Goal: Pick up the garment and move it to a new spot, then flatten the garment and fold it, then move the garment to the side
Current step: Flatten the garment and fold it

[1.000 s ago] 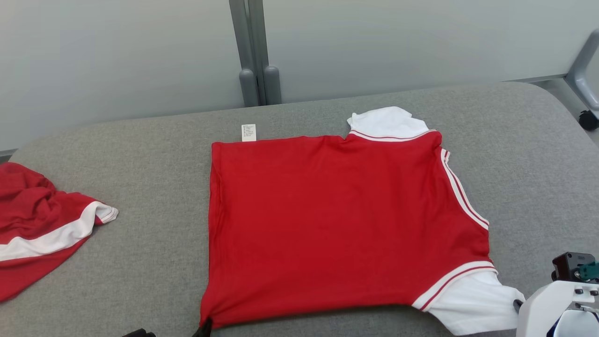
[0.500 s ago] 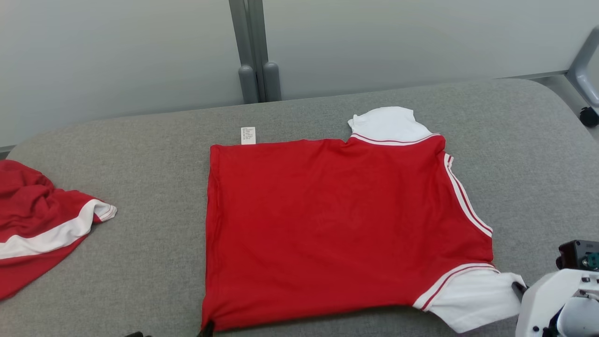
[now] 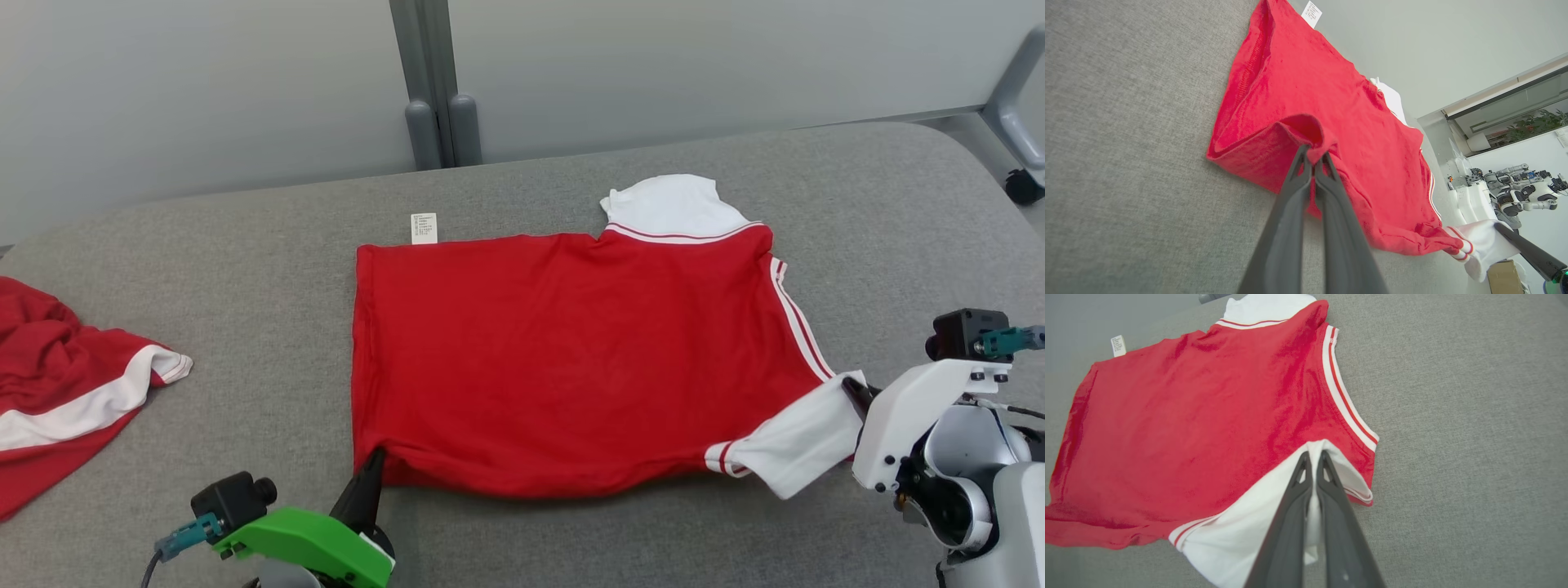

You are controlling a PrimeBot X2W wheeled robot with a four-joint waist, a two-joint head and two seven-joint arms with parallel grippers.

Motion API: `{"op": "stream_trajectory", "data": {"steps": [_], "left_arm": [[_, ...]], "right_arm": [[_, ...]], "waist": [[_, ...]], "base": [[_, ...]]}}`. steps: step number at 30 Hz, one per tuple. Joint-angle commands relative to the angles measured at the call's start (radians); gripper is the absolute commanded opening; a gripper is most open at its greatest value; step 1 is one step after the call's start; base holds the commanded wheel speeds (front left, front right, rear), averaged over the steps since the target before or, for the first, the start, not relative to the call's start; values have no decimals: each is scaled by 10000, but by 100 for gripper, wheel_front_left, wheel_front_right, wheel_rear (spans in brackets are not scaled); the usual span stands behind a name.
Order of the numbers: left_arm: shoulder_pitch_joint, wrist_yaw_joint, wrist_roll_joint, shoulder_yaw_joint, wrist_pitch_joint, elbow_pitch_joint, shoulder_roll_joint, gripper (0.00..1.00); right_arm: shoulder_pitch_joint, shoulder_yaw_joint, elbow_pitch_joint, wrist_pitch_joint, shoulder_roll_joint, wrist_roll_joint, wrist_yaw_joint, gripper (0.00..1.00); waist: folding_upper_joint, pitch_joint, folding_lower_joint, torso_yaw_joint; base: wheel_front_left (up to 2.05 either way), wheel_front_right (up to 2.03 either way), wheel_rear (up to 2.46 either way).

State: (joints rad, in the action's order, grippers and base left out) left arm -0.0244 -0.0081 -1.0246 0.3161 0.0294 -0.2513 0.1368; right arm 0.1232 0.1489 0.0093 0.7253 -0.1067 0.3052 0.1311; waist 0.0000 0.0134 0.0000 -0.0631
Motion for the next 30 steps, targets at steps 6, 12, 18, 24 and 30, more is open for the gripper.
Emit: {"op": "stream_trajectory", "data": {"steps": [6,12,18,24,30], "left_arm": [[-1046,542,95,-241,-196,-473,-199,0],[-2078,862,379,-134,-390,-1349,-401,0],[-2734,817,625,-37,-664,-2081,-468,0],[-3128,662,712,74,-847,-2567,-522,0],[-3346,639,983,292,-1022,-2934,-443,100]], "right_arm": [[1136,-449,963,-863,-378,5,-8,0],[2287,-1178,2101,-1728,-640,-215,-8,0],[3120,-1495,3026,-2519,-694,-325,-6,0],[3527,-1365,3760,-3062,-686,-377,-8,0],[3732,-1055,4201,-3714,-477,-473,-8,100]], "waist": [[0,369,0,149],[0,795,0,238],[0,1152,0,313],[0,1334,0,419],[0,1345,0,433]], "base": [[0,0,0],[0,0,0],[0,0,0],[0,0,0],[0,0,0]]}}
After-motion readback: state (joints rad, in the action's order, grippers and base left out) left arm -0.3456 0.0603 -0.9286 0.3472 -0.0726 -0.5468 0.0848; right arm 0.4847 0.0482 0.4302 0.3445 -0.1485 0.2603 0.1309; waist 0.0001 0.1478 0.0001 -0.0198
